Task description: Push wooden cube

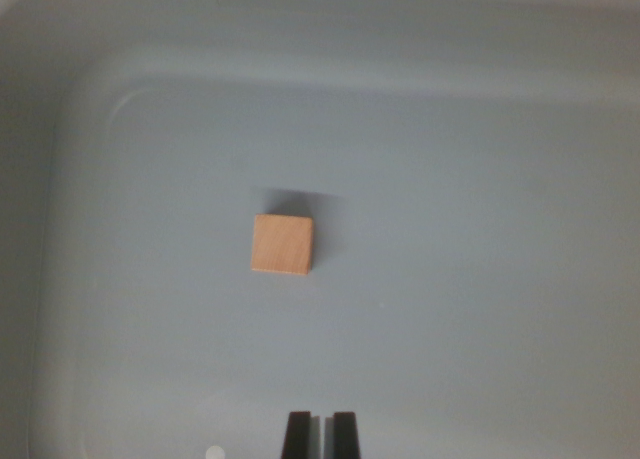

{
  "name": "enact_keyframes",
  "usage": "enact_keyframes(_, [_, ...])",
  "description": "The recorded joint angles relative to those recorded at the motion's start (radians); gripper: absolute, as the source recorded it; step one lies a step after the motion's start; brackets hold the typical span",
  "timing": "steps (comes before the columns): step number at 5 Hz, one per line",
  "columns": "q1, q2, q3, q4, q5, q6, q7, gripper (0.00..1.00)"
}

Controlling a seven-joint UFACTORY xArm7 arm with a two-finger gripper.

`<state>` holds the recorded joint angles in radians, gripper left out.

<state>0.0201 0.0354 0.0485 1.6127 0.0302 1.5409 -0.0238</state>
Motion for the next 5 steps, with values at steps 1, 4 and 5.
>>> enact_keyframes(1, [0.0, 0.0, 0.0, 0.0, 0.0, 0.0, 0.0, 0.0])
enact_keyframes(4, [0.0002, 0.001, 0.0, -0.002, -0.0002, -0.002, 0.001, 0.0])
enact_keyframes(5, [0.0009, 0.003, 0.001, -0.009, -0.0008, -0.011, 0.002, 0.0])
